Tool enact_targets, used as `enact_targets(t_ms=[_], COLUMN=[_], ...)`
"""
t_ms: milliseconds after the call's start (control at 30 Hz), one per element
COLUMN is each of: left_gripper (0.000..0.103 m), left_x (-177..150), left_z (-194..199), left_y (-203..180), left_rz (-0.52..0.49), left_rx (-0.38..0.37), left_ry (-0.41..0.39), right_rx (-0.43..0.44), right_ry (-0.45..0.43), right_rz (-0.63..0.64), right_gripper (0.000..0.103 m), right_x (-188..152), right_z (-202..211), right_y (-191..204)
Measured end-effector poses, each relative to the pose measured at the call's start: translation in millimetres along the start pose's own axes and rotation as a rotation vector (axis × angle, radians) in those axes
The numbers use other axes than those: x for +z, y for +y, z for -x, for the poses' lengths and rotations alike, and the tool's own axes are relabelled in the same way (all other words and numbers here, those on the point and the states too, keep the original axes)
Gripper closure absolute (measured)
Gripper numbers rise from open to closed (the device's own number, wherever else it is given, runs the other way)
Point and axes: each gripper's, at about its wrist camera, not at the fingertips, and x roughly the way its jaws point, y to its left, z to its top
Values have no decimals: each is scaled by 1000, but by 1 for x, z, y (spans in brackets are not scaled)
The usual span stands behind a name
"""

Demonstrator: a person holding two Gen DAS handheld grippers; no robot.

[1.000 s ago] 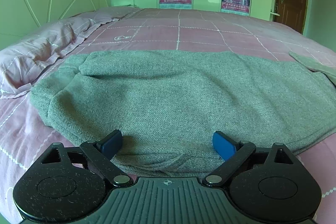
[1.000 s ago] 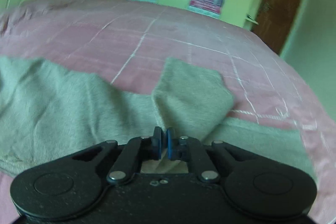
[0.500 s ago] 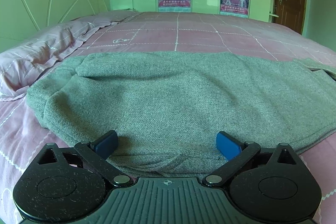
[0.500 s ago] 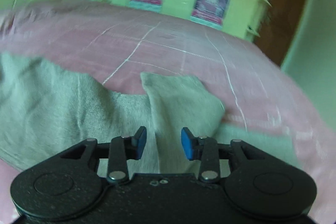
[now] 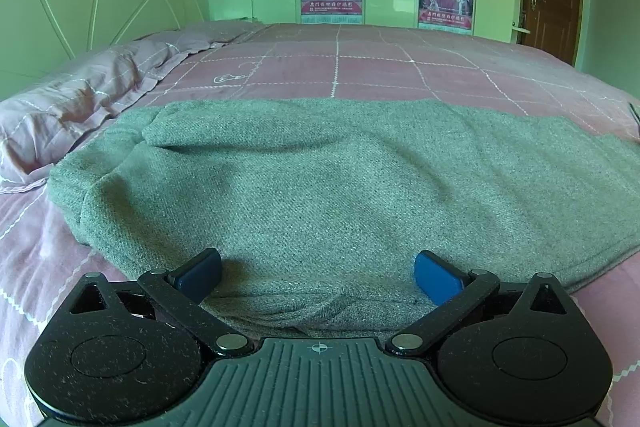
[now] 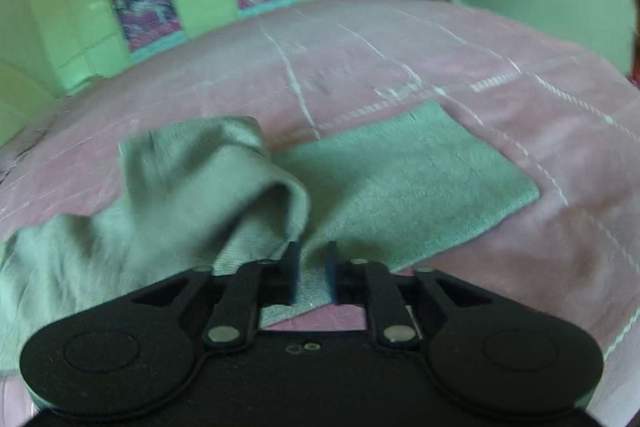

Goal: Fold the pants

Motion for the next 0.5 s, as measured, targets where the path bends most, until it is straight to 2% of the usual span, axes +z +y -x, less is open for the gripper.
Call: enact_targets(t_ms=[100, 167, 333, 367, 500], left_gripper=[1, 1, 1, 1, 1], left_x=[1, 1, 2, 2, 2], left_z=[0, 0, 0, 0, 0], left_y=[0, -1, -2, -1, -1], left_rz=[2, 1, 4, 4, 4], left_rx=[1, 3, 9, 8, 8], left_ry=[4, 4, 9, 10, 8], right_rx=[14, 15, -73, -87, -100], right_ry=[-49, -58, -61, -65, -58], right_rz=[153, 325, 737, 781, 829], right_gripper=[69, 63, 64, 64, 65], right_x=[5, 6, -11, -13, -19], right_z=[7, 4, -7, -8, -5], right_y=[16, 36, 85, 91, 87])
